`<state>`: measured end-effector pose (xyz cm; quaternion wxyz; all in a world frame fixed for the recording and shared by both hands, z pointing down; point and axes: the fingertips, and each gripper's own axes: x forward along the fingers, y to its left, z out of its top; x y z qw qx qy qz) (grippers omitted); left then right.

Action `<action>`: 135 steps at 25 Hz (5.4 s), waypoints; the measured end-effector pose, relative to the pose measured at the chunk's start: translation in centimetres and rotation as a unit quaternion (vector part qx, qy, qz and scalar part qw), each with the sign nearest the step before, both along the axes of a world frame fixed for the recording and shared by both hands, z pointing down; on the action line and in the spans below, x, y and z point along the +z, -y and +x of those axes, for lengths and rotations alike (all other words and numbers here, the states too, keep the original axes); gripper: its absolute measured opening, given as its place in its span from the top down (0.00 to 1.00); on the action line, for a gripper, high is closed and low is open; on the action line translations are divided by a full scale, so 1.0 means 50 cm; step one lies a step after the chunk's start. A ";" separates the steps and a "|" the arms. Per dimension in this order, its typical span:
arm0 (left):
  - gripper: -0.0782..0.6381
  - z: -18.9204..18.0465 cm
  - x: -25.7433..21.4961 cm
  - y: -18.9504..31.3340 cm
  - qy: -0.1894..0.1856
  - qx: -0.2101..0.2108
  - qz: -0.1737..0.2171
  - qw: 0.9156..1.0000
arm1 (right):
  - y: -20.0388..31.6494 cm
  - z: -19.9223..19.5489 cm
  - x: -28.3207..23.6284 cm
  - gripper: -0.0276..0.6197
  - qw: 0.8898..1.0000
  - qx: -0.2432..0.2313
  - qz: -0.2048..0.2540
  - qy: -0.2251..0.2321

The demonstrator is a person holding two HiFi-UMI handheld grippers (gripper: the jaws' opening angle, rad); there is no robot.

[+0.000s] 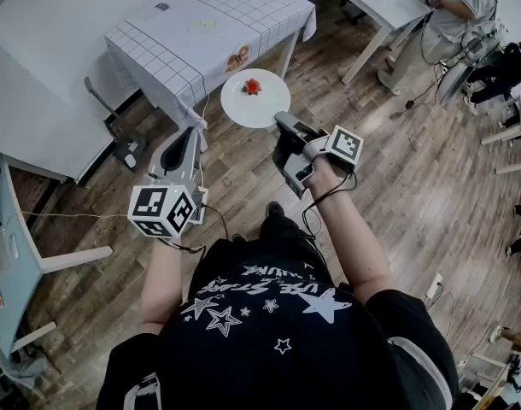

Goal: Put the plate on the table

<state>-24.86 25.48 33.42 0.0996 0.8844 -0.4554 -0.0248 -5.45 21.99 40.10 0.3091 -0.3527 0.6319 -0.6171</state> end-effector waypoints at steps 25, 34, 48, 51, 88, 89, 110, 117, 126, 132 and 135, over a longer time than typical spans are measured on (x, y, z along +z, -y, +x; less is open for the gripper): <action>0.88 0.097 0.024 0.067 -0.007 0.038 -0.004 0.999 | 0.025 0.014 0.006 0.93 1.000 -0.019 0.010 -0.010; 0.88 0.201 0.017 0.129 0.006 0.043 -0.006 0.999 | 0.094 0.089 -0.006 0.93 0.999 -0.034 0.010 -0.001; 0.88 0.330 0.034 0.250 0.038 -0.006 -0.024 0.999 | 0.228 0.216 0.017 0.93 0.997 -0.073 0.005 0.018; 0.88 0.343 0.040 0.259 0.041 -0.015 -0.030 0.999 | 0.242 0.234 0.021 0.93 0.997 -0.076 0.003 0.026; 0.88 0.331 0.080 0.701 0.005 0.020 -0.034 0.999 | 0.637 0.273 0.009 0.93 1.000 -0.020 0.008 -0.014; 0.88 0.323 0.083 0.713 0.001 0.019 -0.036 0.999 | 0.644 0.268 0.009 0.93 1.000 -0.020 0.008 -0.016; 0.88 0.326 0.095 0.832 0.022 -0.033 -0.039 0.998 | 0.806 0.241 0.038 0.93 0.996 -0.084 0.000 0.000; 0.88 0.364 0.089 0.905 0.029 -0.077 -0.044 0.996 | 0.913 0.278 0.033 0.93 0.992 -0.130 0.002 0.002; 0.88 0.420 0.093 0.997 0.046 -0.130 -0.052 0.989 | 1.045 0.335 0.046 0.93 0.985 -0.173 -0.001 0.011; 0.88 0.455 0.090 1.033 0.052 -0.164 -0.053 0.984 | 1.095 0.366 0.051 0.93 0.977 -0.210 -0.003 0.015; 0.88 0.471 0.088 1.050 0.048 -0.188 -0.056 0.979 | 1.122 0.390 0.052 0.93 0.974 -0.226 -0.007 0.010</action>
